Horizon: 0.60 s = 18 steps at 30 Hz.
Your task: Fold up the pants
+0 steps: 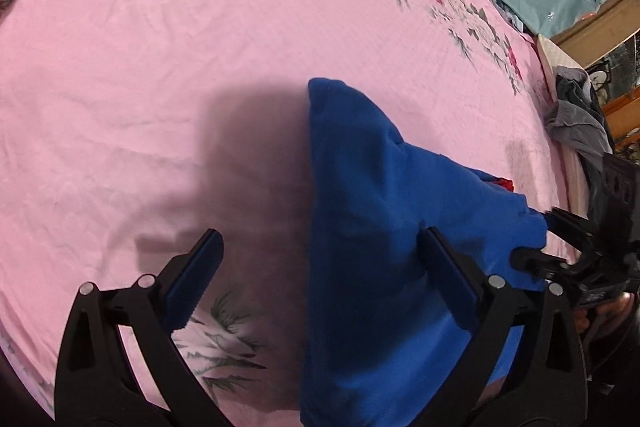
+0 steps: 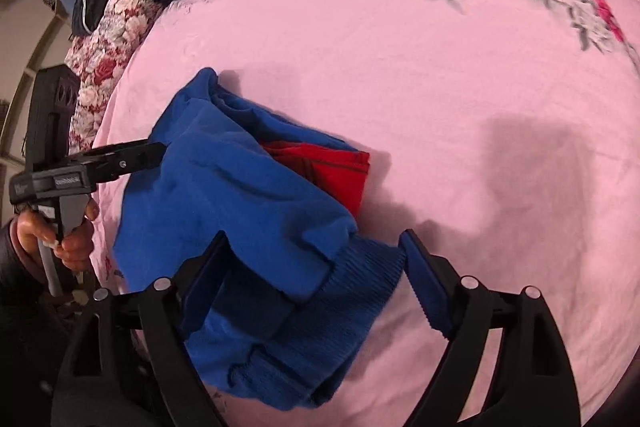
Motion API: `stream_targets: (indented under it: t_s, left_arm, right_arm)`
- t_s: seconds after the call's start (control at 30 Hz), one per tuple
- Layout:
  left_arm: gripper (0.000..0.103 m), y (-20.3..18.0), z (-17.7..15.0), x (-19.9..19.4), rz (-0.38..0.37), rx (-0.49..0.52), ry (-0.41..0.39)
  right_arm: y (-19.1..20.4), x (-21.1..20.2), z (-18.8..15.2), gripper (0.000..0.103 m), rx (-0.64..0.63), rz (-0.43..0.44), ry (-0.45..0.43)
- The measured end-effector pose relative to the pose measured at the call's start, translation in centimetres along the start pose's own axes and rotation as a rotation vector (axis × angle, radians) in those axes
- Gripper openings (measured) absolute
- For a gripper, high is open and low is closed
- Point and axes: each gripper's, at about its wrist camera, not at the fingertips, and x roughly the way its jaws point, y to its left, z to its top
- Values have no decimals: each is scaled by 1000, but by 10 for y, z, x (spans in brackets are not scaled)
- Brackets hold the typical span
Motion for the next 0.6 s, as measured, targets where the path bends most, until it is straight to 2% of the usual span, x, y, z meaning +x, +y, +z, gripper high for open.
stream_targets:
  t_s: [0.1,0.2,0.33,0.43,0.47,0.5,0.53,0.57,0.6]
  left_arm:
    - [100,-3,5,9,-21,38,48]
    - [100,-14,7,14,-32,97,70]
    - [100,-18,12,19,-49,130,90]
    - [97,-17,14,17,-89,163,88]
    - [87,-17,14,15,-120,178,85]
    - [64,-17,14,14,-169,181,96]
    - [53,-17,15,13,-237,173,110]
    - [48,-17,15,10,-259,169,108]
    - [44,-19,15,7,-251,188,94]
  right_arm:
    - [9,10,9,86,-75,-14,17]
    - [24,16,12,74,-126,-40,44]
    - [35,15,13,60,-124,-91,49]
    - [45,8,13,55,-141,-142,41]
    - [50,5,12,53,-143,-169,36]
    - [53,2,11,52,-136,-198,32]
    - [56,-2,10,50,-126,-223,26]
    - [60,-8,10,49,-114,-244,10]
    - [63,-14,10,49,-105,-253,-12]
